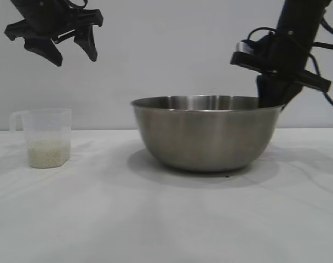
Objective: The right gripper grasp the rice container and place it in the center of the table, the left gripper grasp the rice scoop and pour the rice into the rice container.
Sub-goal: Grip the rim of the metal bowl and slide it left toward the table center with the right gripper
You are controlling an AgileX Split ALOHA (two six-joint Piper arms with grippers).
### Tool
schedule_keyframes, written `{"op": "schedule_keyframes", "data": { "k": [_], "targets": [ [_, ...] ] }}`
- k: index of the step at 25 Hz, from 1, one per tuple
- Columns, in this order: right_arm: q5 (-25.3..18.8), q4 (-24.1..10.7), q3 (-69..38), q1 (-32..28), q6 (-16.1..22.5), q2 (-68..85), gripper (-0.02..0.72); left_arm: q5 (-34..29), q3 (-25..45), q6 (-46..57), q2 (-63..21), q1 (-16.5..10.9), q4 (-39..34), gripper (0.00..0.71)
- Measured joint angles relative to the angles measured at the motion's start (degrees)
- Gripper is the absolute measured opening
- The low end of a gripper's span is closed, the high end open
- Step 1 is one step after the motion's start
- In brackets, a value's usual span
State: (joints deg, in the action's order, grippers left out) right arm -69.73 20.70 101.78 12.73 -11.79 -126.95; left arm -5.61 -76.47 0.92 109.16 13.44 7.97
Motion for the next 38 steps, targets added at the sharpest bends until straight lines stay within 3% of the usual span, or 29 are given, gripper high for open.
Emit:
{"op": "schedule_keyframes", "data": {
  "k": [9,10,11,16,18,21,23,25,32,38],
  "targets": [
    [-0.12,-0.24,0.0,2.04,-0.51,0.0,0.0,0.0,0.0,0.0,0.0,0.0,0.0,0.472],
    [-0.12,-0.24,0.0,2.04,-0.51,0.0,0.058,0.0,0.0,0.0,0.0,0.0,0.0,0.472],
    [-0.12,-0.24,0.0,2.04,-0.51,0.0,0.058,0.0,0.0,0.0,0.0,0.0,0.0,0.472],
    [-0.12,0.57,0.0,2.04,-0.51,0.0,0.364,0.0,0.0,0.0,0.0,0.0,0.0,0.472],
    [-0.12,0.78,0.0,2.04,-0.51,0.85,0.44,0.0,0.0,0.0,0.0,0.0,0.0,0.472],
    [-0.12,0.21,0.0,2.04,-0.51,3.38,0.44,0.0,0.0,0.0,0.0,0.0,0.0,0.472],
    [-0.18,-1.47,0.0,2.04,-0.4,5.31,0.48,0.0,0.0,0.0,0.0,0.0,0.0,0.472],
    [-0.34,-3.49,0.0,2.04,-0.27,7.1,0.465,0.0,0.0,0.0,0.0,0.0,0.0,0.472],
    [-0.82,-15.75,0.0,1.93,2.76,11.27,0.465,-1.3,0.0,0.0,0.0,0.0,0.0,0.472],
    [-0.92,-17.26,0.0,-2.23,7.43,15.12,0.465,-1.41,0.0,-0.03,0.0,0.0,0.0,0.472]
  ]
}}
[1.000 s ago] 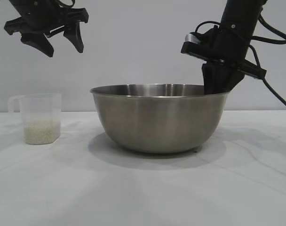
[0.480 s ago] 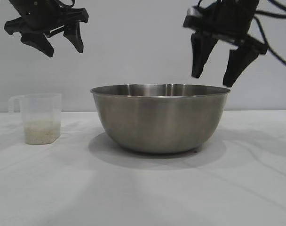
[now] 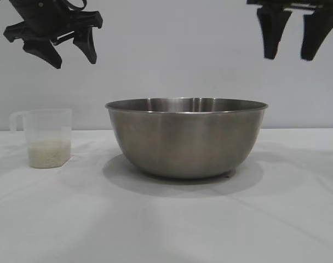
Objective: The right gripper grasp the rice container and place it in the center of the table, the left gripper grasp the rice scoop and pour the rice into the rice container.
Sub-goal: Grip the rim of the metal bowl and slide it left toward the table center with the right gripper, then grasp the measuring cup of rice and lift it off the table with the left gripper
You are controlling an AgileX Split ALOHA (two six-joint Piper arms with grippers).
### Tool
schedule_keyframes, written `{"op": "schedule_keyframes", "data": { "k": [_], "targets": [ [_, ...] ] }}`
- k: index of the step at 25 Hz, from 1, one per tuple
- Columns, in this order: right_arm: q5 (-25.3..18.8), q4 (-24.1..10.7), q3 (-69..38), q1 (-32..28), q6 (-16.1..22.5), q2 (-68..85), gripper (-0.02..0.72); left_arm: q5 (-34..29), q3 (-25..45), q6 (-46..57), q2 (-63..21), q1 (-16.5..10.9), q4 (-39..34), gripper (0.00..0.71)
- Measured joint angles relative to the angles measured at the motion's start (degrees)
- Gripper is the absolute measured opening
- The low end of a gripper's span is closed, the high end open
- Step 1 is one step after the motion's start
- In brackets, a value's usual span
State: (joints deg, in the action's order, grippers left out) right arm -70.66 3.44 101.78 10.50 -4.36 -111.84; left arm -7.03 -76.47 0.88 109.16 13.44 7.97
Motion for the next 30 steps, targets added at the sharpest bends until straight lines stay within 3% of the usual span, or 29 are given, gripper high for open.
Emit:
{"op": "schedule_keyframes", "data": {
  "k": [11,30],
  "targets": [
    [-0.41,-0.59,-4.09,-7.27,2.03,13.03,0.465,0.0,0.0,0.0,0.0,0.0,0.0,0.472],
    [-1.21,-0.94,-40.18,-7.78,3.28,54.12,0.465,0.0,0.0,-0.09,0.0,0.0,0.0,0.472]
  ]
}}
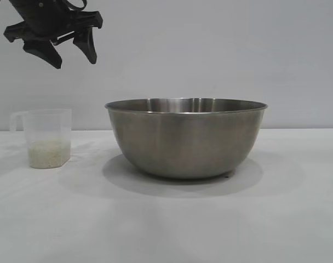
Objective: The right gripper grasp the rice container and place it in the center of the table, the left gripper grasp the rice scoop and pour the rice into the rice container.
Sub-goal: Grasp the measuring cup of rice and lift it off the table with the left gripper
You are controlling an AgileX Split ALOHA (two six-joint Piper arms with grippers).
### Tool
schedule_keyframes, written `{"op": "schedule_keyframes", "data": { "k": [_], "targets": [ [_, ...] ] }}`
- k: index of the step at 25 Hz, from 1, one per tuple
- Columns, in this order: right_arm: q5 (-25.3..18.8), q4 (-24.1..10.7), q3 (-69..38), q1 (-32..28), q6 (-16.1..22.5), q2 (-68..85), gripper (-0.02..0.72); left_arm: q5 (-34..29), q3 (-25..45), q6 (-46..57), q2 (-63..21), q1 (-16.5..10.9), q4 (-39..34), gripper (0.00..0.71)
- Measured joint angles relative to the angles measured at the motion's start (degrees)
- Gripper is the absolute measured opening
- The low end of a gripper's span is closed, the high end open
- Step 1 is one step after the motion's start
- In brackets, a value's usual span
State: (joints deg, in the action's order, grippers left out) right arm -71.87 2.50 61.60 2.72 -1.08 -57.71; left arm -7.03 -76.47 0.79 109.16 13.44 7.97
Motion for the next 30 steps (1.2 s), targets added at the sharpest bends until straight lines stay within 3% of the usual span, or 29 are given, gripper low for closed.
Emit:
{"op": "schedule_keyframes", "data": {
  "k": [17,21,30],
  "targets": [
    [4.05,-0.03,-25.26,0.0,0.0,43.35,0.465,0.0,0.0,0.0,0.0,0.0,-1.31,0.472],
    [7.03,-0.03,-30.71,0.0,0.0,51.03,0.465,0.0,0.0,0.0,0.0,0.0,-1.41,0.472],
    [6.64,-0.55,-33.62,0.0,0.0,58.66,0.465,-0.21,0.0,0.0,0.0,0.0,-3.06,0.472]
  ]
}}
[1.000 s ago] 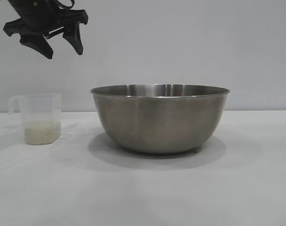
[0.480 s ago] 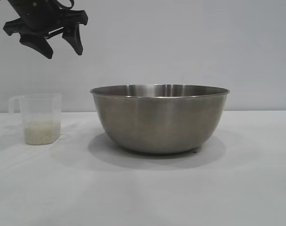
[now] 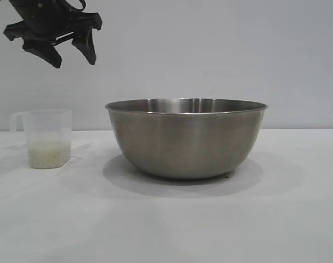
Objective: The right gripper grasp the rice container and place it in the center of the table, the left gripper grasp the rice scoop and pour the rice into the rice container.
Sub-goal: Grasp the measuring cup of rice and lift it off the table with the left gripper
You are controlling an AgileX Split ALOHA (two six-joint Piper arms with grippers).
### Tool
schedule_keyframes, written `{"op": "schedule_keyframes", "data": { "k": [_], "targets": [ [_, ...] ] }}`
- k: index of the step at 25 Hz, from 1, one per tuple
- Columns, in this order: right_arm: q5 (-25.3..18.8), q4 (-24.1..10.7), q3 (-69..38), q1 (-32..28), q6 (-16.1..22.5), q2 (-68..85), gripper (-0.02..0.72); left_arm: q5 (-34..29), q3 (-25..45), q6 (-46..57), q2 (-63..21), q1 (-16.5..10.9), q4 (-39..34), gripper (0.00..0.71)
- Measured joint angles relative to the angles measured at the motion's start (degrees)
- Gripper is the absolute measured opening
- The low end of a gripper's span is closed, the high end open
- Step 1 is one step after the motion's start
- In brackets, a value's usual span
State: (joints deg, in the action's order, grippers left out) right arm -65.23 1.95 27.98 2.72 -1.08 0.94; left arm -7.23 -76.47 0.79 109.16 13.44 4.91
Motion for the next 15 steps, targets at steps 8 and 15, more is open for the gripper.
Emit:
{"op": "schedule_keyframes", "data": {
  "k": [8,15],
  "targets": [
    [0.0,0.0,0.0,0.0,0.0,0.0,0.465,-0.6,0.0,0.0,0.0,0.0,-0.14,0.472],
    [0.0,0.0,0.0,0.0,0.0,0.0,0.465,-2.48,0.0,-0.44,-0.7,0.0,-2.96,0.472]
  ]
}}
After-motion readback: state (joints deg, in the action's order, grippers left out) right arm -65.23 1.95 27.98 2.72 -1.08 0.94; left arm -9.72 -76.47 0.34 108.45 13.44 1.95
